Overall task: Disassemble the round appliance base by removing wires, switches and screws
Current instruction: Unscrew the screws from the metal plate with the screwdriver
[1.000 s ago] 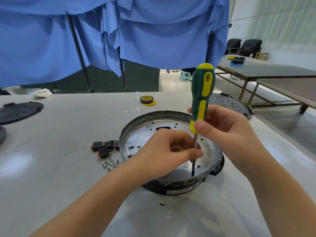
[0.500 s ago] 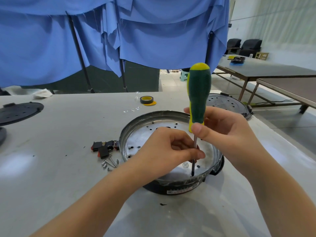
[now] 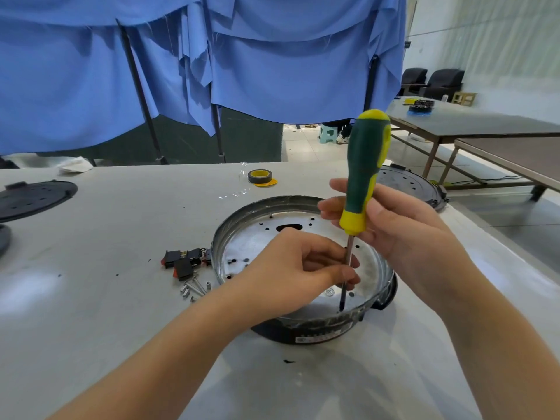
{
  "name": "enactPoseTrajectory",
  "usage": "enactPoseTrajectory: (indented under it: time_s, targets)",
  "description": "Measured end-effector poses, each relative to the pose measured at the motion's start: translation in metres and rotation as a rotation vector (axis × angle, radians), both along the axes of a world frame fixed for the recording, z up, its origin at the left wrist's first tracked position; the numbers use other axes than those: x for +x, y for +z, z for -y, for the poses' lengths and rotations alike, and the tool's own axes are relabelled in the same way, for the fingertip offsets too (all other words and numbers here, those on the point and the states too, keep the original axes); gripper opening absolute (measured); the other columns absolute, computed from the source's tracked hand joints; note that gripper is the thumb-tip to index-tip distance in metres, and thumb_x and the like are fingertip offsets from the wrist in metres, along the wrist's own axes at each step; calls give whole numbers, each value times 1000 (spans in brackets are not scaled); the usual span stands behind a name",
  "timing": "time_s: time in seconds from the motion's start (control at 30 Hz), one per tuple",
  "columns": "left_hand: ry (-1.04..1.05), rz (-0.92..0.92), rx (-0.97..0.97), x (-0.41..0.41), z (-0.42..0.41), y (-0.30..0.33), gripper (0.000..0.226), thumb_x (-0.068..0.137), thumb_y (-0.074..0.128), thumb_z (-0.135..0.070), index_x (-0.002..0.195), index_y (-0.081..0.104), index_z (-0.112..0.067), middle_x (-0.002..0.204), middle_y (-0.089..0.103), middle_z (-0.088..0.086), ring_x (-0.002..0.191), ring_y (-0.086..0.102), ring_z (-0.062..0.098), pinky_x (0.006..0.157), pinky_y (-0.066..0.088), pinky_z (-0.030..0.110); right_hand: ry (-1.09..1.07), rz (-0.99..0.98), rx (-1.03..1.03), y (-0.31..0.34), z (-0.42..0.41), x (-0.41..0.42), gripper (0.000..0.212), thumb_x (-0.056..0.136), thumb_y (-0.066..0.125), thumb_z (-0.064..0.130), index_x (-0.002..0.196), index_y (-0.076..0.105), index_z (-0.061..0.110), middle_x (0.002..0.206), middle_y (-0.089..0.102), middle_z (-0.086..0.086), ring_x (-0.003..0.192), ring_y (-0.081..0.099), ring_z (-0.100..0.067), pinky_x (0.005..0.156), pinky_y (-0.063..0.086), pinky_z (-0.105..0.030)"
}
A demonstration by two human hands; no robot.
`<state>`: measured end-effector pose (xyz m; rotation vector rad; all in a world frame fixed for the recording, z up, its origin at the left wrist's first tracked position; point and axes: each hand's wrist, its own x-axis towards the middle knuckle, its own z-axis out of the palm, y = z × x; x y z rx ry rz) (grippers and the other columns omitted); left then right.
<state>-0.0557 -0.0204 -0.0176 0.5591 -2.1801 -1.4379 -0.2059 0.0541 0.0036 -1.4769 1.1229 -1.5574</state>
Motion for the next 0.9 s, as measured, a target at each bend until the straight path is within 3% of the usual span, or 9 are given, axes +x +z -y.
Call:
enactPoseTrajectory:
  time_s: [0.07, 0.17, 0.3, 0.4, 0.5, 0.6, 0.7, 0.77, 0.9]
  targets:
    - [53, -9, -39, -1, 1, 0, 8, 77, 76, -9, 84, 75, -13, 78, 76, 2, 72, 73, 11, 73, 56, 17, -75, -64, -14, 0, -1, 3, 28, 82, 61, 36, 108, 69, 29, 101, 72, 1, 99, 67, -14, 88, 52, -21]
    - [97, -12, -96, -2, 1, -2, 10, 72, 82, -16, 75, 72, -16, 72, 75, 0, 67, 72, 10, 70, 58, 21, -182, -79, -55, 1, 0, 5, 28, 68, 73, 32, 95, 73, 28, 93, 74, 3, 85, 69, -10, 77, 53, -18]
    - [111, -7, -115, -3, 2, -4, 9, 73, 81, -22, 76, 72, -22, 74, 75, -3, 69, 72, 10, 71, 58, 22, -162, -39, -81, 1, 0, 4, 30, 73, 65, 24, 103, 68, 18, 90, 75, 0, 86, 70, -11, 75, 53, -17]
    - [8, -7, -9, -1, 1, -3, 17, 81, 74, -15, 90, 72, -29, 86, 77, -4, 81, 73, 8, 79, 55, 17, -131, -71, -71, 0, -1, 3, 30, 82, 55, 23, 110, 64, 18, 95, 74, -1, 95, 70, -15, 83, 53, -20]
    - [7, -12, 11, 0, 1, -1, 17, 80, 73, -8, 86, 73, -24, 82, 76, 0, 78, 74, 11, 77, 55, 17, -91, -69, -46, 2, -2, 3, 30, 85, 49, 22, 113, 61, 19, 99, 74, 3, 99, 69, -14, 83, 53, -19]
    - [75, -25, -45, -1, 1, -1, 11, 72, 81, -11, 75, 72, -18, 74, 75, 2, 69, 73, 14, 70, 58, 22, -71, -78, -29, 3, -2, 5, 26, 87, 56, 26, 112, 64, 22, 102, 74, 4, 101, 68, -12, 84, 52, -19]
    - [125, -31, -132, -2, 3, -4, 19, 66, 86, -19, 71, 69, -12, 67, 71, 1, 65, 70, 19, 67, 58, 30, -118, -106, -34, 2, -1, 7, 27, 75, 72, 26, 102, 68, 25, 91, 74, 5, 88, 69, -9, 75, 53, -18]
    - [120, -27, -158, -3, 3, -4, 20, 66, 85, -22, 72, 68, -15, 66, 69, -1, 65, 69, 19, 67, 58, 32, -137, -118, -27, 1, 0, 8, 32, 68, 72, 25, 100, 68, 22, 86, 73, 0, 81, 69, -10, 72, 54, -21]
    - [77, -3, -161, -3, 3, -4, 13, 73, 80, -27, 81, 69, -27, 77, 73, -6, 72, 70, 11, 74, 58, 28, -129, -154, -35, 1, -1, 8, 27, 77, 62, 22, 103, 67, 18, 92, 71, -10, 82, 68, -15, 77, 56, -23]
